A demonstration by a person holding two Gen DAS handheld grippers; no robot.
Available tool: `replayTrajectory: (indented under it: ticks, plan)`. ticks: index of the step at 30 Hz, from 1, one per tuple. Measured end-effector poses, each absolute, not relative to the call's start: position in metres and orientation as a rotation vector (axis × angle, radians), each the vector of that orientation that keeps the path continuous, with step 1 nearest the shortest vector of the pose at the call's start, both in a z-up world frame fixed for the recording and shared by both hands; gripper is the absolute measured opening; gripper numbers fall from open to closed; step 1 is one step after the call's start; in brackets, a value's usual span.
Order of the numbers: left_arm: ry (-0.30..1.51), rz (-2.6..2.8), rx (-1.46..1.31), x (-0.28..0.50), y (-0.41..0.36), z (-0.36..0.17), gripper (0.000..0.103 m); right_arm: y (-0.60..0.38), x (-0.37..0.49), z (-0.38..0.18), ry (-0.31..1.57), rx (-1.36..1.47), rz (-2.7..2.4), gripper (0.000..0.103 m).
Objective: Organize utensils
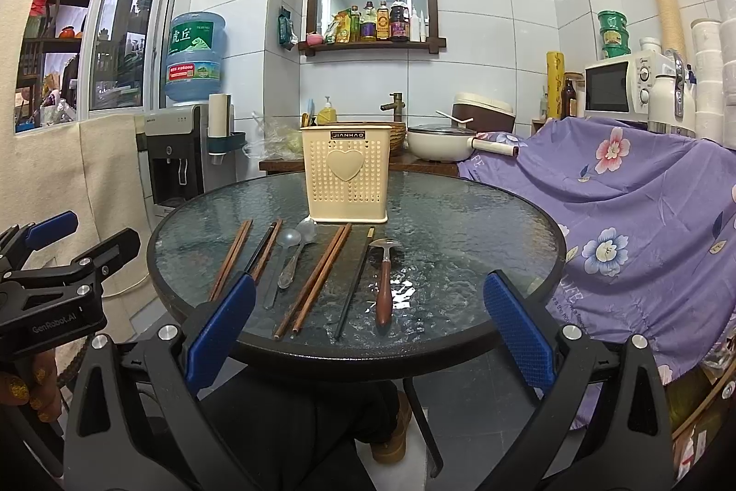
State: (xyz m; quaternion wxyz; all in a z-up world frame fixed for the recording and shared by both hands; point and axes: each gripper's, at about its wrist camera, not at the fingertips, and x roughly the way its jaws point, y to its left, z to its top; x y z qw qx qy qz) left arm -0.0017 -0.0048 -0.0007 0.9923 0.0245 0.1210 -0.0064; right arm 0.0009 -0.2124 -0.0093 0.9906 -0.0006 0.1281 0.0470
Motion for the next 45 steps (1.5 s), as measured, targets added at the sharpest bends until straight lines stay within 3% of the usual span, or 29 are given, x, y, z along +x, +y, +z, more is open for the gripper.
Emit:
replayTrajectory:
  ticks: [45]
  plan:
    - [0.246, -0.013, 0.050, -0.0013, -0.0055, -0.0004, 0.097, -0.2070, 0.0003, -0.0152, 0.264, -0.001, 0.100, 0.098]
